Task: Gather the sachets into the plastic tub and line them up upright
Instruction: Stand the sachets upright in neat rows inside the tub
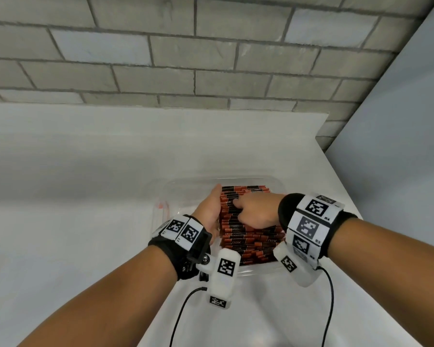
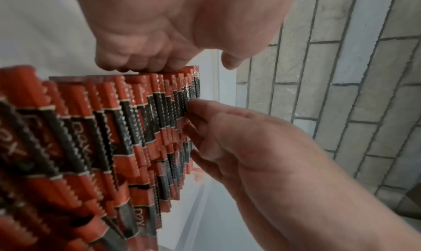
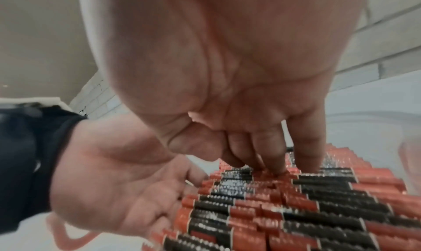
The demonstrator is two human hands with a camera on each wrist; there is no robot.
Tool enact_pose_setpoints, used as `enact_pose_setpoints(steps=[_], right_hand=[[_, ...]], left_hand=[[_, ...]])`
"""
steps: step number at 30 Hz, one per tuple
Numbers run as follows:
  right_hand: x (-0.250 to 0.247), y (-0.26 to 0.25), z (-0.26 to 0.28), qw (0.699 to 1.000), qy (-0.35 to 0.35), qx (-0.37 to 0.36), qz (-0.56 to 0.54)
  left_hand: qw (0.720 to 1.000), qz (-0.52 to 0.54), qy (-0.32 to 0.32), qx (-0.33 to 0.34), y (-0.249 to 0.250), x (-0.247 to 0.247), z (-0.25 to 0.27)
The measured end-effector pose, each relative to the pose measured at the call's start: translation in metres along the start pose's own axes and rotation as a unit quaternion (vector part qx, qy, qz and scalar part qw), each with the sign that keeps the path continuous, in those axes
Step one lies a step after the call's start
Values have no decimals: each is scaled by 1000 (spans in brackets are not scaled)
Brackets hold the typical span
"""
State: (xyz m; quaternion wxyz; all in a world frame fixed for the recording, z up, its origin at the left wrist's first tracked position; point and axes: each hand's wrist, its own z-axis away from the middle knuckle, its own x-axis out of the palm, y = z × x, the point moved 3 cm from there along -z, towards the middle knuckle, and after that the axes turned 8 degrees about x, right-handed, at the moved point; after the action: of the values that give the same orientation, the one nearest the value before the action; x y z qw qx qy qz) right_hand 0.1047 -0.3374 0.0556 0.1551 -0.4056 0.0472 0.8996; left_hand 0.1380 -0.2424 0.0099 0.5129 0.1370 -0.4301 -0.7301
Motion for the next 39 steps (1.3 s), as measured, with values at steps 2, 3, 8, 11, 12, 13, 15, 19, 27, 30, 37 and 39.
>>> enact_pose_setpoints(steps=[2,3,8,11,12,13,15,19,27,30,37,39], right_hand=[[-4,1,-2,1000,10,4,-8],[-4,0,-4,1000,9,8,-3],[0,-3,-8,1000,-3,17,17],[-2,-4,-11,1000,6,23,15],[-1,-5,-12,999,4,28,19],[0,-6,-13,999,3,31,23],[0,-9,-14,999,9,34,20],[-1,-15,-15,998,24,39,34],[-3,-12,-17,999,38,23,16],[-6,-8,-12,999,41,8,-8],[-8,30,29,949,134,-37,-282],[1,45,39,922,154,-37,-352]], left_hand=[[1000,7,11,1,2,-1,-2],[1000,15,3,-4,3,0,-2],[1000,9,3,-15,5,0,-2],[1000,2,22,-10,7,-3,-4],[1000,1,17,-14,6,-3,-6],[1000,0,12,-16,6,-2,-6],[1000,-2,23,-13,7,-2,-8],[999,-18,38,9,14,-1,-10],[998,-35,53,8,15,-2,-16],[997,-39,63,9,18,-5,-12],[995,-45,3,90,37,-23,23],[991,-55,9,125,41,-31,38]])
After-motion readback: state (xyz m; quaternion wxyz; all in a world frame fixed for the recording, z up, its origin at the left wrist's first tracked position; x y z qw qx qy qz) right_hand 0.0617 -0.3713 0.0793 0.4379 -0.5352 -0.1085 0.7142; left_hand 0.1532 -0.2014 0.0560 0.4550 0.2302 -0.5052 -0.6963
